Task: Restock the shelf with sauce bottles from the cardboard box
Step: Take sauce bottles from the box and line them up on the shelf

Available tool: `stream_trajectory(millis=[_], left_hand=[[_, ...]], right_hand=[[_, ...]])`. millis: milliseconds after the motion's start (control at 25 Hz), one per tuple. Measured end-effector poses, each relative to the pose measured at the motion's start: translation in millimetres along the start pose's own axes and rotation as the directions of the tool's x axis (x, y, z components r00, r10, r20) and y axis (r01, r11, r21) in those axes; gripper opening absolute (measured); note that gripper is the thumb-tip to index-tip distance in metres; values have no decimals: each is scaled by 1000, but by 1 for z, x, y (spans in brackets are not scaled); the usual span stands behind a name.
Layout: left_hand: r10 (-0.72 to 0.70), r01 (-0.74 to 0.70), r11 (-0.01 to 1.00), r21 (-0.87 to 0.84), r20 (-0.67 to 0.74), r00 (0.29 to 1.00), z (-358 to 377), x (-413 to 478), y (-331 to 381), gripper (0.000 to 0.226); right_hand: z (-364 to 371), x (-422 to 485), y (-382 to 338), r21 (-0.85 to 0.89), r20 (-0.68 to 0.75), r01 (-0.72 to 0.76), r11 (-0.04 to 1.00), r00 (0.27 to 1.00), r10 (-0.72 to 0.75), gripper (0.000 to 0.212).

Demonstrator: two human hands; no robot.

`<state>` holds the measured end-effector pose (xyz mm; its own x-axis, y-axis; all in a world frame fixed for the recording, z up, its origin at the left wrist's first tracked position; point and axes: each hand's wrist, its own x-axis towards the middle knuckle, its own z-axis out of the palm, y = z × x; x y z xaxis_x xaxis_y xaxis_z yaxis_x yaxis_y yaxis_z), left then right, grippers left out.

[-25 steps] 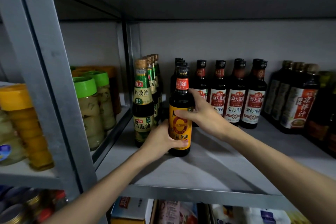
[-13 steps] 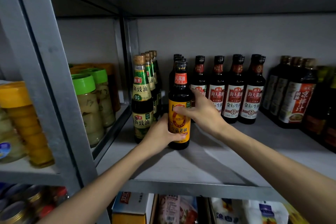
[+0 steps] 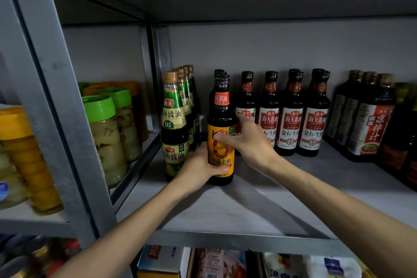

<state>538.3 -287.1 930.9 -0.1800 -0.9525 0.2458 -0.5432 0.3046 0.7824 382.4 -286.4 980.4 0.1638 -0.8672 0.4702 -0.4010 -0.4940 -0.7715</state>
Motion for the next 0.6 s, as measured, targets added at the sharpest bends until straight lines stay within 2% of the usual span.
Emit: stream_trajectory(millis=[600], left_hand=[[-30, 31, 999, -24, 40, 999, 1, -1, 2, 68]], right_hand=[[7, 0, 5, 30, -50, 7, 1000, 999, -6, 51]])
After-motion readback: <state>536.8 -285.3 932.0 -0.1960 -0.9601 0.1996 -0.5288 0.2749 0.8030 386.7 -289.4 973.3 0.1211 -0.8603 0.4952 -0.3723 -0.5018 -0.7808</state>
